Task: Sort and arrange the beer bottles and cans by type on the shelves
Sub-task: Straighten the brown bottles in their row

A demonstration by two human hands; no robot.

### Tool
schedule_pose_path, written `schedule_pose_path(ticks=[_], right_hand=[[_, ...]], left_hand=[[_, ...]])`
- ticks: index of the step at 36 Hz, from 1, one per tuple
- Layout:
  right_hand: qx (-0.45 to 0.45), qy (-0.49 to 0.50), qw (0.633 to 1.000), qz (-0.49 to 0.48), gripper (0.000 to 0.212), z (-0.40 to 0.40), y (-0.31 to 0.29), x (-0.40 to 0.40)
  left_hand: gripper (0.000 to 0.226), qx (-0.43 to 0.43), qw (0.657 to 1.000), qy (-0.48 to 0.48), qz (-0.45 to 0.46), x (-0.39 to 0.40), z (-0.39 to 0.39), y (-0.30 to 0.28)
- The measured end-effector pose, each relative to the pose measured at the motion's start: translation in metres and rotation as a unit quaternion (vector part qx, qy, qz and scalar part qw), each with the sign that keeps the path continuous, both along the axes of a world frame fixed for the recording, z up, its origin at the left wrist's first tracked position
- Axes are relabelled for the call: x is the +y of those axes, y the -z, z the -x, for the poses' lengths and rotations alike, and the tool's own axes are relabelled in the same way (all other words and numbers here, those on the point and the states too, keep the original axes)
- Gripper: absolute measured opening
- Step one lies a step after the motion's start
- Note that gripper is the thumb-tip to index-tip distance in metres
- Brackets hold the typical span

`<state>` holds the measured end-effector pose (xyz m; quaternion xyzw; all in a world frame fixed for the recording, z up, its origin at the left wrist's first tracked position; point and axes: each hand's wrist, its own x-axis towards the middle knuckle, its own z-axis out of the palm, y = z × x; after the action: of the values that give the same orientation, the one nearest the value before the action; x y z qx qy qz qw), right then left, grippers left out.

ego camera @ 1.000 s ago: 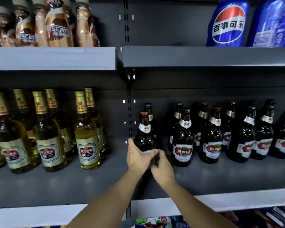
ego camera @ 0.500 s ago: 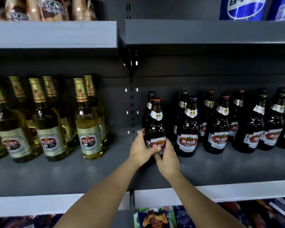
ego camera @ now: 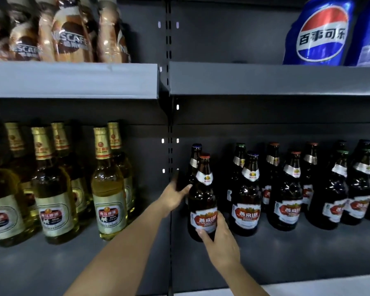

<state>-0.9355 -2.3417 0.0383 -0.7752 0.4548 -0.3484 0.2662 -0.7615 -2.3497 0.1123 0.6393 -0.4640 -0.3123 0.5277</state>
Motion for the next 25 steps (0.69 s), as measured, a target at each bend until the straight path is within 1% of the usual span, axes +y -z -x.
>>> schedule_pose_path(ticks=[5, 16, 19, 21, 22, 23, 25], right_hand=[[-0.012, 0.004, 1.0, -0.004, 0.069, 0.001, -0.002, 0.0], [0.004, 0.019, 1.0, -0.003, 0.065, 0.001, -0.005, 0.003], [0.005, 0.021, 1.0, 0.0, 0.065, 0.001, -0.006, 0.004], [0.0, 0.03, 1.0, 0.004, 0.066, 0.001, -0.007, 0.006], [-0.008, 0.038, 0.999, 0.007, 0.064, 0.001, -0.008, 0.007], [-0.023, 0.051, 0.998, 0.013, 0.061, 0.002, -0.01, 0.009], [-0.088, 0.099, 0.99, 0.039, 0.048, 0.004, -0.014, 0.012]], left_hand=[[0.059, 0.036, 0.999, 0.024, 0.02, -0.01, 0.0, 0.005], [0.058, 0.037, 0.997, -0.043, 0.058, -0.018, 0.008, 0.024], [0.043, 0.04, 0.992, -0.081, 0.083, -0.006, 0.018, 0.024], [0.028, 0.014, 0.986, -0.128, 0.109, 0.011, 0.029, 0.022], [0.027, -0.006, 0.983, -0.14, 0.122, 0.021, 0.035, 0.022], [0.033, -0.023, 0.981, -0.136, 0.133, 0.029, 0.04, 0.024], [0.057, -0.059, 0.986, -0.087, 0.13, 0.041, 0.047, 0.03]])
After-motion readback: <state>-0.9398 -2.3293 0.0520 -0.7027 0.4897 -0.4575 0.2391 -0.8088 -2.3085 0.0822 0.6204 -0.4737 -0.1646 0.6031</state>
